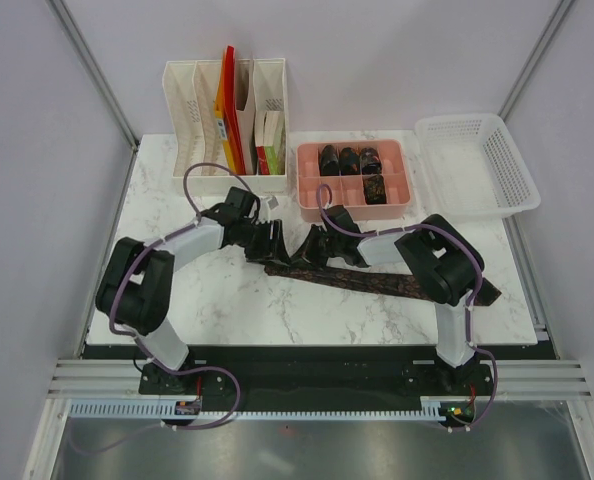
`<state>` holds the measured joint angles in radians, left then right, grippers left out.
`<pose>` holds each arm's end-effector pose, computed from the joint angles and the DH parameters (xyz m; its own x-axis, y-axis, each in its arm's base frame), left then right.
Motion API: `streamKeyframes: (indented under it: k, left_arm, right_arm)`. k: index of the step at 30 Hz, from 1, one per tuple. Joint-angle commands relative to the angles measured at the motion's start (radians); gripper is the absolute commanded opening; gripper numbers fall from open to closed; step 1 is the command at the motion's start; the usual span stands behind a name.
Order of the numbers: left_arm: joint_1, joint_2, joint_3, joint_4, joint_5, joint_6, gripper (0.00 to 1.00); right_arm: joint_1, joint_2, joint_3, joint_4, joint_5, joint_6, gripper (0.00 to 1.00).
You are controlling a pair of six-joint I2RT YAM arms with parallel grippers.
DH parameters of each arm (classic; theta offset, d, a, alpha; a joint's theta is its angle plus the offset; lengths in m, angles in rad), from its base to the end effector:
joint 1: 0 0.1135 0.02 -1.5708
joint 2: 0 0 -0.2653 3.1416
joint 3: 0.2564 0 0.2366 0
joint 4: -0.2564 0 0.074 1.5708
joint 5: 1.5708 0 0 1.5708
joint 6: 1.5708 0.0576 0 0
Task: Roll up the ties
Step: Roll the tie at the center of the board.
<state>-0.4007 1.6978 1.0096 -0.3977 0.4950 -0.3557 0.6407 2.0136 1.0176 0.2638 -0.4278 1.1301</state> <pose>0.2901 -0.1526 0.1673 -0.9542 0.0714 -0.2906 0.2292 0.7988 -0.5563 0.3084 0.2597 0.1092 -0.9442 0.3225 -0.0664 0.1472 0.5939 0.7910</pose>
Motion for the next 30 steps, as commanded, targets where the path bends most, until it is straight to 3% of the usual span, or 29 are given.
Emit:
streamKeyframes:
  k: [1,5,6,8,9,12,15,21,30]
  left_arm:
    - [0.008,-0.159,-0.026,0.034,0.011,0.176,0.71]
    - [0.051,-0.269,-0.035,0.011,0.085,0.456,0.88]
    - [0.057,-0.297,-0.032,-0.031,0.109,0.639,0.91]
    - [0.069,-0.32,-0.038,-0.072,0.193,0.846,0.94]
    - [0.069,-0.328,-0.043,-0.107,0.201,1.047,0.93]
    - [0.069,-0.325,-0.075,-0.132,0.229,1.358,0.93]
    - [0.069,-0.273,-0.083,-0.139,0.258,1.532,0.93]
    - [0.068,-0.11,-0.034,-0.142,0.284,1.715,0.9]
    - [0.033,0.06,0.063,-0.118,0.226,1.729,0.83]
  right_arm:
    - [-0.01,0.014,0.009,-0.026,0.026,-0.059,0.0]
    - [-0.013,0.01,0.003,-0.015,0.021,-0.079,0.0]
    - [-0.012,0.008,0.003,-0.009,0.021,-0.084,0.0]
    - [-0.013,0.005,0.004,-0.006,0.018,-0.093,0.0]
    - [-0.012,0.004,0.003,0.003,0.015,-0.105,0.0]
    - [-0.012,0.0,0.004,0.015,0.012,-0.115,0.0]
    - [-0.01,0.004,0.004,0.028,0.011,-0.122,0.0]
    - [-0.01,-0.003,0.007,0.04,0.001,-0.151,0.0]
    - [-0.01,0.002,0.001,0.074,-0.005,-0.159,0.0]
